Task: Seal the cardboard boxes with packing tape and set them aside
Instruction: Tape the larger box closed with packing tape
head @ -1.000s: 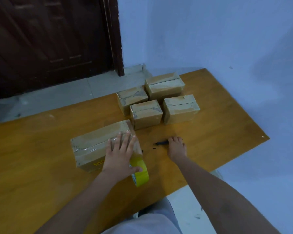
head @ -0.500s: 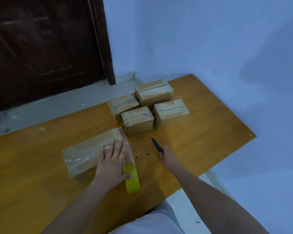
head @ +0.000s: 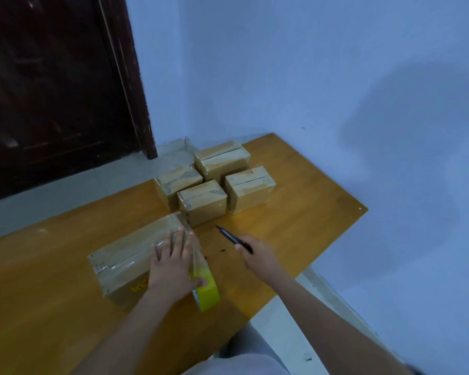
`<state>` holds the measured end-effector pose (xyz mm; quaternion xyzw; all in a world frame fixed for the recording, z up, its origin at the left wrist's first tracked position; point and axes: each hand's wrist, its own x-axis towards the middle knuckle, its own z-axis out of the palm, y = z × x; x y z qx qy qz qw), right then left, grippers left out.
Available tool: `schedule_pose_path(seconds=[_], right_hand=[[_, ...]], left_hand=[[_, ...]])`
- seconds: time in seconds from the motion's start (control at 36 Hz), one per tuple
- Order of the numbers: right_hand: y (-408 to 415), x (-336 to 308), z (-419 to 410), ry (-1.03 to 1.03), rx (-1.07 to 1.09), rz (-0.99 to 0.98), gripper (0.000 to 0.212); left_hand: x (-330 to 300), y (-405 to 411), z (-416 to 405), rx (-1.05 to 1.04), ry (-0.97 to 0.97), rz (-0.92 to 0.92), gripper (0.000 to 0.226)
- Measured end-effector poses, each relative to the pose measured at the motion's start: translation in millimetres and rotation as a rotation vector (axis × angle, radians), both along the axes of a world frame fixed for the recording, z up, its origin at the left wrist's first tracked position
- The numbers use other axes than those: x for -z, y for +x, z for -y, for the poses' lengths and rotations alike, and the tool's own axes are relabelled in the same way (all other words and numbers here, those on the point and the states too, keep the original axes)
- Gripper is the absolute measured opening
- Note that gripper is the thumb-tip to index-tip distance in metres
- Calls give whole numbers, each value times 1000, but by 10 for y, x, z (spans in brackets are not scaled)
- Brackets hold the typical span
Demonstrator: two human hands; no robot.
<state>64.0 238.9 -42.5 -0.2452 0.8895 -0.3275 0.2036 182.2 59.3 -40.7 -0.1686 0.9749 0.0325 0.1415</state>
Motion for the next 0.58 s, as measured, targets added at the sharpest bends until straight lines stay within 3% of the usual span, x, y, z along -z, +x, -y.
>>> schedule_pose_path(seconds=[0.22,0.58], right_hand=[[239,-49,-83,133,-187,-209,32],[398,-103,-80,131,-160,-280,28]], left_hand=[[6,48,47,-1,25,3,118],[49,46,57,16,7,-43,118]])
